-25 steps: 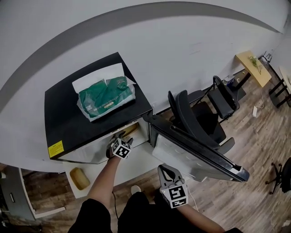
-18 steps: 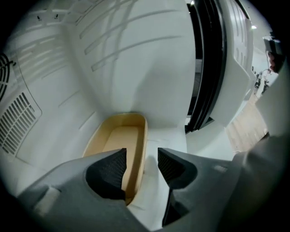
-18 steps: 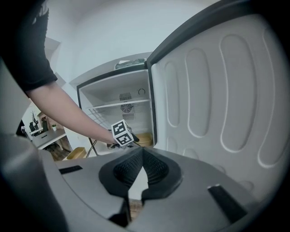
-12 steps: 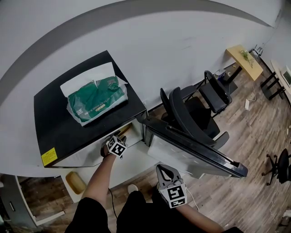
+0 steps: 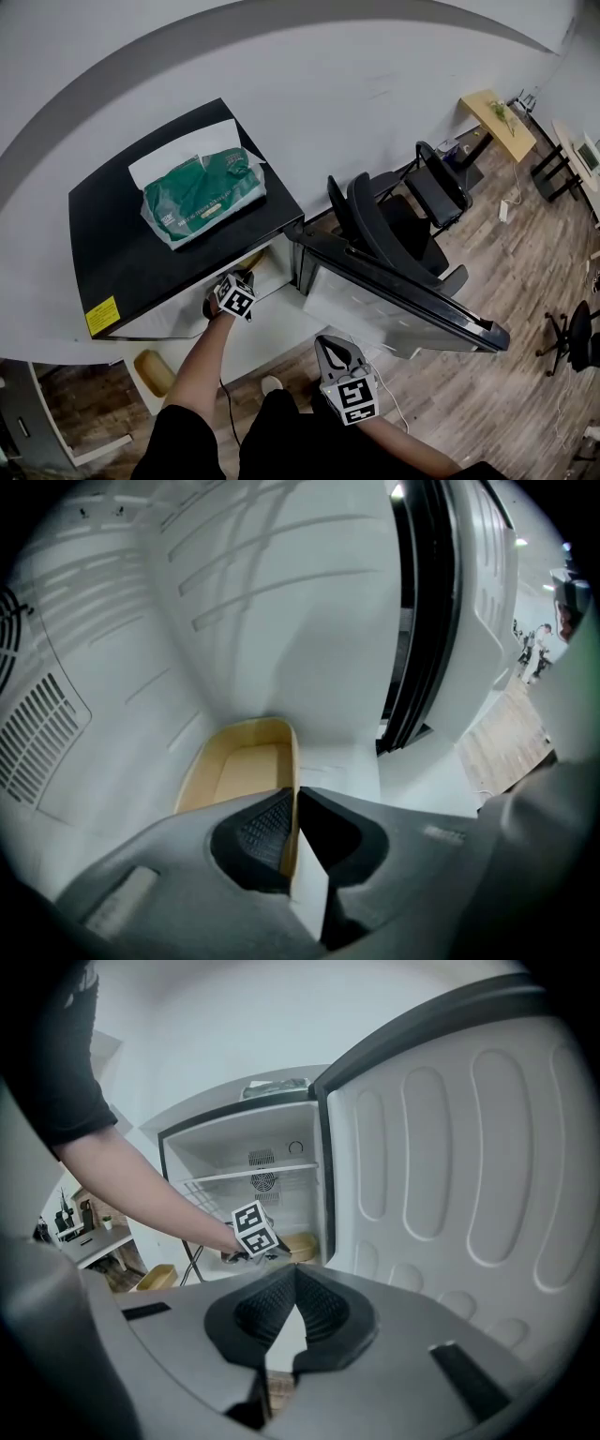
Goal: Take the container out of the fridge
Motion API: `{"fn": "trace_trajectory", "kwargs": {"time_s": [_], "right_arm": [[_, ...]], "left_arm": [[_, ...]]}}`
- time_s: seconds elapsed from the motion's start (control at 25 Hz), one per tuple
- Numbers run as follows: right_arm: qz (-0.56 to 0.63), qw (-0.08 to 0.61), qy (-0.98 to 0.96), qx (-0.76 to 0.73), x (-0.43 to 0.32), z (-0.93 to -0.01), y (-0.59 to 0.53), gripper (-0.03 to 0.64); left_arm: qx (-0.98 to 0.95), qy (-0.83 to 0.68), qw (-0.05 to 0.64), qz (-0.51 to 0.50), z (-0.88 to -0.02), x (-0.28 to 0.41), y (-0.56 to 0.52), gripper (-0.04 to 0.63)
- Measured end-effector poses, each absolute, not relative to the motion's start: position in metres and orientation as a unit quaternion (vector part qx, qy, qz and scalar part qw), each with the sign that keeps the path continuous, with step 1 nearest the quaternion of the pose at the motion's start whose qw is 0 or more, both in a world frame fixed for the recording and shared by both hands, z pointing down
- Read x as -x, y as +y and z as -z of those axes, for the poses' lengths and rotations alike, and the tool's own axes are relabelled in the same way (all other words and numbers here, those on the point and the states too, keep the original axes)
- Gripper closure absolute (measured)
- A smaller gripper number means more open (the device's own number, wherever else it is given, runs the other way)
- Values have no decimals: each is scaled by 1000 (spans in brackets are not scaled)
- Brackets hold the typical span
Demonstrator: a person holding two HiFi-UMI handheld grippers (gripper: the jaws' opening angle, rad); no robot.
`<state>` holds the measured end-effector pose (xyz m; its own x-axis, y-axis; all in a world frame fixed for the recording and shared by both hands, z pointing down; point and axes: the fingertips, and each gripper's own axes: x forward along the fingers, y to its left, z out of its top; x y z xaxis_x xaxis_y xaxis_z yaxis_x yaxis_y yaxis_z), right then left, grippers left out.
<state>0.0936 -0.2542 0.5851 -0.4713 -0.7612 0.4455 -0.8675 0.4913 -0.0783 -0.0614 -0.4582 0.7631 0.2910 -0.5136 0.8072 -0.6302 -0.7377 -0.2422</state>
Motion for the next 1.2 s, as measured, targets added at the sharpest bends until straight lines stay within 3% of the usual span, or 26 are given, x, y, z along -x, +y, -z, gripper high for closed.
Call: {"fn": "trace_trajectory", "kwargs": {"time_s": [0.68, 0.84, 1.2], "right_arm": [[-127, 151, -854, -481, -75, -559, -228, 618], [-118, 147, -854, -484, -78, -552, -228, 617], [-110, 141, -858, -481, -78, -544, -229, 617]], "left_arm": [[-843, -353, 37, -404, -695, 43, -394, 563], [-851, -344, 0, -396, -671, 37, -368, 563], [-879, -376, 10, -294, -592, 42, -308, 563]]}}
